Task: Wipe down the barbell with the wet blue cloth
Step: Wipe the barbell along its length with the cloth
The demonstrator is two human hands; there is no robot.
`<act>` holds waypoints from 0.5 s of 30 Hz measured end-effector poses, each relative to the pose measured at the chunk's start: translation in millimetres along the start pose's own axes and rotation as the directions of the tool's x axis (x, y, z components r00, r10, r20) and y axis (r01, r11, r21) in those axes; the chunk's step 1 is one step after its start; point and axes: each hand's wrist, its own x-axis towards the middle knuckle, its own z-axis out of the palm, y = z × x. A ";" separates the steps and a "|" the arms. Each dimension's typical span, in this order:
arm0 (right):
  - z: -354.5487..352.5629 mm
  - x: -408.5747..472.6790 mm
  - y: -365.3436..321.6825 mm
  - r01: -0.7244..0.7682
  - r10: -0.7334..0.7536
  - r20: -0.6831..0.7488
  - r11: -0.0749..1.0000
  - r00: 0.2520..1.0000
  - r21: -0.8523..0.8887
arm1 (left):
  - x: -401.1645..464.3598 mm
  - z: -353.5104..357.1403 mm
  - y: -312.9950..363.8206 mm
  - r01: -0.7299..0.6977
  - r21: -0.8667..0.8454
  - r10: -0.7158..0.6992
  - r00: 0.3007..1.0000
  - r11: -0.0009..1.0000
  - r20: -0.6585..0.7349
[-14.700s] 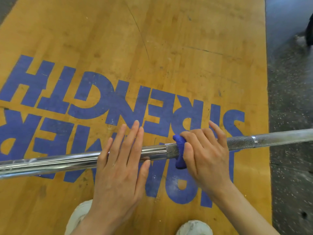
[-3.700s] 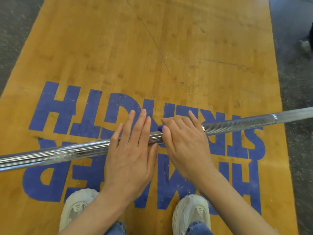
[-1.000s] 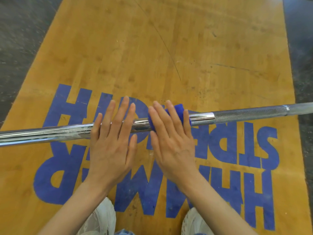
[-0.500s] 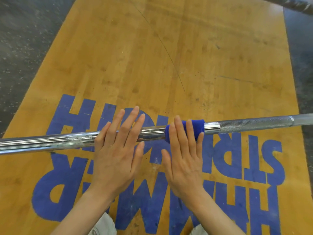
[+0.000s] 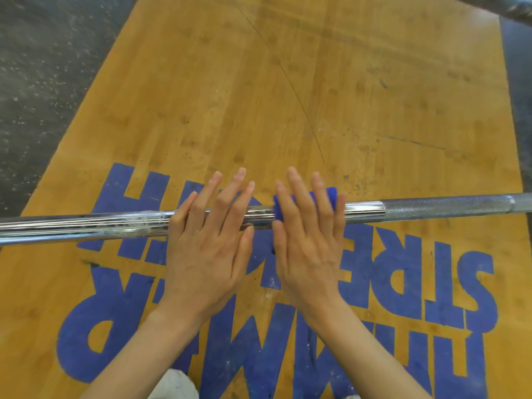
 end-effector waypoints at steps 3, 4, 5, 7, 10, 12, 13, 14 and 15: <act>2.7 -2.0 21.1 0.121 -0.121 0.009 0.992 0.993 -0.030 | 8.3 2.4 -5.2 0.002 -0.016 -0.002 1.000 1.000 -0.005; 2.3 -1.9 32.5 0.087 -0.088 -0.004 0.995 0.996 -0.044 | 11.6 3.2 -6.3 0.006 -0.022 -0.007 1.000 1.000 -0.009; 2.6 0.2 38.7 0.029 -0.030 -0.022 0.998 0.999 -0.051 | 15.1 4.0 -6.8 0.012 -0.027 -0.012 1.000 1.000 -0.012; 8.6 9.4 31.1 -0.033 0.031 -0.050 0.999 0.998 -0.039 | 23.8 6.0 -7.6 0.022 -0.029 -0.023 1.000 0.999 -0.022; 17.2 22.5 17.2 0.118 -0.118 -0.038 0.993 0.992 -0.007 | 35.6 8.7 -11.9 0.026 -0.033 -0.027 0.999 0.999 -0.023; 16.6 26.5 38.2 0.144 -0.144 -0.032 0.990 0.989 -0.005 | 42.8 9.6 -15.6 0.021 -0.038 -0.022 0.999 0.999 -0.026; 15.6 25.9 48.4 0.080 -0.081 -0.050 0.997 0.995 -0.011 | 46.0 9.6 -17.0 0.021 -0.046 -0.022 0.999 0.999 -0.031; 15.4 26.7 52.6 0.000 -0.001 -0.076 1.000 0.997 -0.013 | 49.3 10.2 -17.5 0.024 -0.057 -0.026 0.999 0.998 -0.038; 17.1 29.1 49.6 -0.061 0.060 -0.093 0.998 0.994 -0.004 | 52.8 11.2 -17.9 0.032 -0.067 -0.035 0.998 0.997 -0.048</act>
